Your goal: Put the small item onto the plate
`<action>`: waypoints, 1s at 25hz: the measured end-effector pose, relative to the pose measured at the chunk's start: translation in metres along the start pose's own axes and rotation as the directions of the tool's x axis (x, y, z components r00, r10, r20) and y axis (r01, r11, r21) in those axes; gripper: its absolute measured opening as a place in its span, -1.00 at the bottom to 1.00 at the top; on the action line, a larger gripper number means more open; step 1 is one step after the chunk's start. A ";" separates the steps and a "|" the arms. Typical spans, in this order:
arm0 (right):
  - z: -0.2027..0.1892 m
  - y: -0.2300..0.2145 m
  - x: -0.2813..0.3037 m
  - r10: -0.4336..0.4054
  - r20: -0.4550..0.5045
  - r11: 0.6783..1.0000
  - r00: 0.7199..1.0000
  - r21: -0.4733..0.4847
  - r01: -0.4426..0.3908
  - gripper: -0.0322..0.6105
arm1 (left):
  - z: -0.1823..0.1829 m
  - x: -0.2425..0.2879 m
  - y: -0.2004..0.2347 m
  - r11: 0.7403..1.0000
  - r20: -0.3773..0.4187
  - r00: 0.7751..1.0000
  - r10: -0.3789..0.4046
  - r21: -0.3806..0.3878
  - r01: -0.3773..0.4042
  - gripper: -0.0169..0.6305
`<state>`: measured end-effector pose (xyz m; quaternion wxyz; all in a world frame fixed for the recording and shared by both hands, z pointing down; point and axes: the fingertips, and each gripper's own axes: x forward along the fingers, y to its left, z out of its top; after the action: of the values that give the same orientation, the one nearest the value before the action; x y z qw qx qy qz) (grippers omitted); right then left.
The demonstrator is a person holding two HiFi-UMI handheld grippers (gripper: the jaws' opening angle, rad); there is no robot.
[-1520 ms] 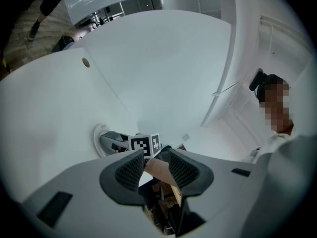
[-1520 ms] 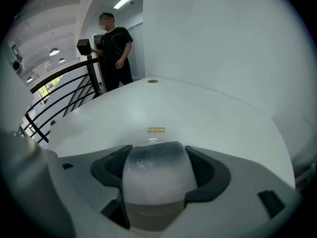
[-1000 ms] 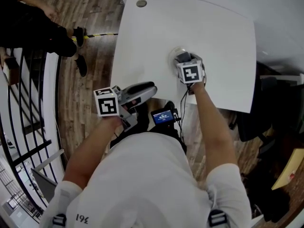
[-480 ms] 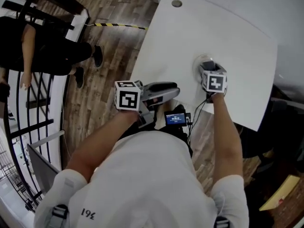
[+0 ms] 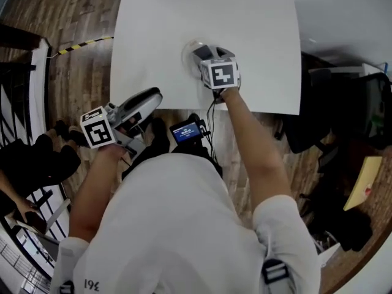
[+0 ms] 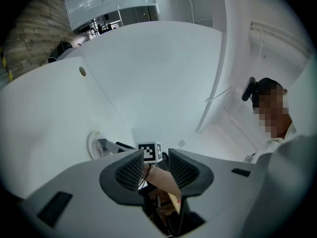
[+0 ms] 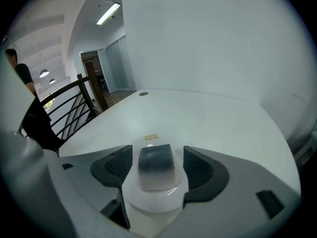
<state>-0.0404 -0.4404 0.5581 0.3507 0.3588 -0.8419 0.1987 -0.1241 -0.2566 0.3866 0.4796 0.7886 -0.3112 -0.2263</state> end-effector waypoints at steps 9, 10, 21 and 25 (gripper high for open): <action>0.003 -0.012 -0.052 0.011 0.089 0.995 0.996 0.093 -0.019 0.09 | 0.009 0.009 -0.018 0.998 0.034 0.997 -0.065 0.014 0.065 -0.52; 0.004 -0.012 -0.059 0.012 0.097 0.995 0.995 0.100 -0.021 0.09 | 0.010 0.009 -0.020 0.997 0.036 0.997 -0.070 0.016 0.070 -0.52; 0.016 0.008 -0.119 0.055 0.200 0.983 0.978 0.161 -0.089 -0.20 | 0.017 0.014 -0.048 0.990 0.048 0.989 -0.139 0.037 0.137 -0.52; 0.024 0.021 -0.147 0.069 0.256 0.981 0.964 0.161 -0.113 -0.48 | 0.016 0.013 -0.061 0.984 0.045 0.984 -0.172 0.046 0.170 -0.52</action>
<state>0.0065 -0.3725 0.4320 0.1998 0.3710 -0.8744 0.2405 -0.1088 -0.2542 0.3247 0.4341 0.8165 -0.2585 -0.2794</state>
